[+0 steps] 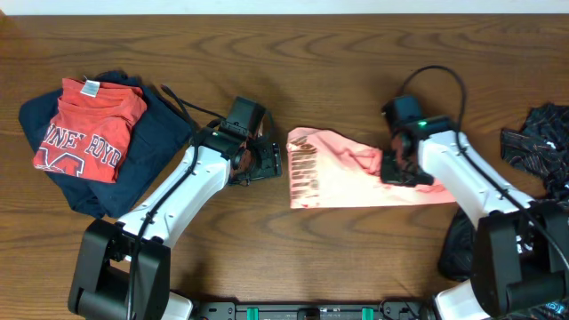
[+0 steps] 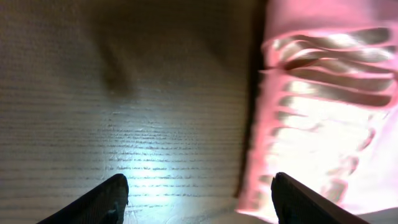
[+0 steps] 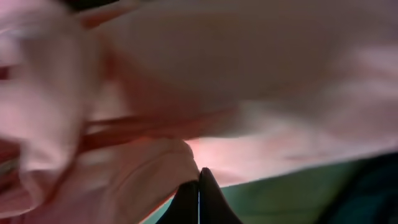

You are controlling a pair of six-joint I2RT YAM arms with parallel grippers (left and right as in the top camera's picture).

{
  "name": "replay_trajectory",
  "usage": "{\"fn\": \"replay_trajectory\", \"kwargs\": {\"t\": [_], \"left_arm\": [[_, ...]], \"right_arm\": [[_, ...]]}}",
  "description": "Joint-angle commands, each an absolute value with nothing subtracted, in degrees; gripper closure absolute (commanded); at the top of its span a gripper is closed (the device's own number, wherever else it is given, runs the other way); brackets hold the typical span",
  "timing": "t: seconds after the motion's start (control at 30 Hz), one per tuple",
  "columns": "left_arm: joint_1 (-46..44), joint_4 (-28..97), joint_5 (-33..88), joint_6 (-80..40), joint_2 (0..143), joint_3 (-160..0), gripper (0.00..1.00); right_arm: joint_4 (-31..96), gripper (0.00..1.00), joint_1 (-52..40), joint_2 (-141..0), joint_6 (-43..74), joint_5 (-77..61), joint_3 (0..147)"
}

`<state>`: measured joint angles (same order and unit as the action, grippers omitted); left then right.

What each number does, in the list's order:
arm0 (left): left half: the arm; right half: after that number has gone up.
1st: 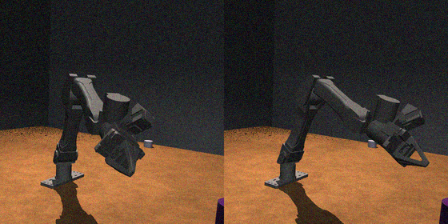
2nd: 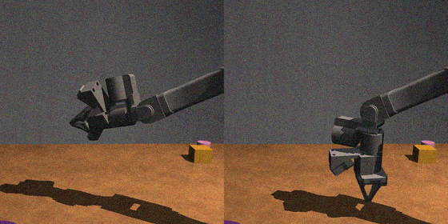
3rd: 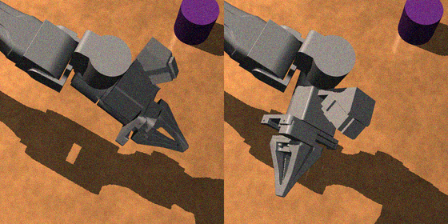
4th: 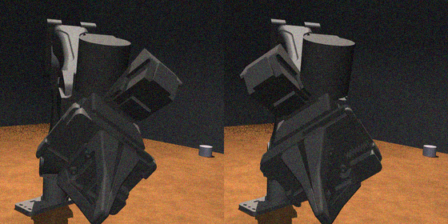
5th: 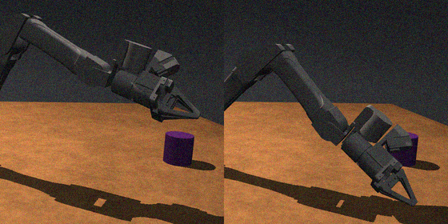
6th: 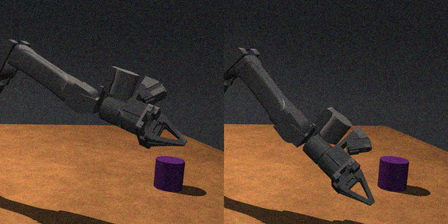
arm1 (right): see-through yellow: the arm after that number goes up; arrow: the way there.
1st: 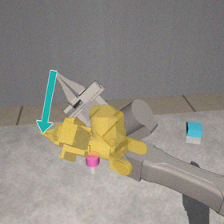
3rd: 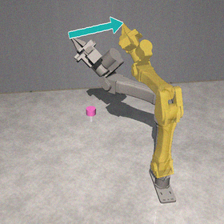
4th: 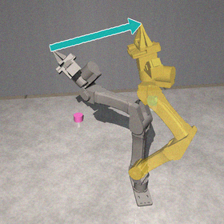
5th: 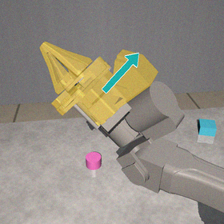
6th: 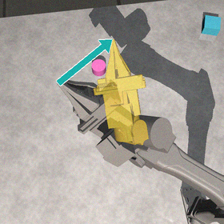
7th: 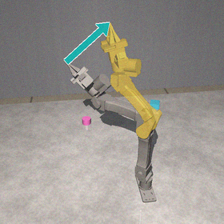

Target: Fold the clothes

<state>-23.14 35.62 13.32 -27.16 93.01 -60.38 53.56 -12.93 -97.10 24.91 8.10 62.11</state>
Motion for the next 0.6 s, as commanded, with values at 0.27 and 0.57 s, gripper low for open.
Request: {"fn": "replay_trajectory", "kwargs": {"t": [0.27,0.57], "left_arm": [[-23.18,36.05,13.02,-27.20,93.56,-59.99,0.25],[-23.22,36.42,13.02,-27.22,93.56,-59.99,0.25]], "right_arm": [[55.66,0.72,-8.97,-96.09,20.25,3.42,64.53],[58.19,0.76,-10.24,-90.48,10.39,-9.78,73.76]]}}
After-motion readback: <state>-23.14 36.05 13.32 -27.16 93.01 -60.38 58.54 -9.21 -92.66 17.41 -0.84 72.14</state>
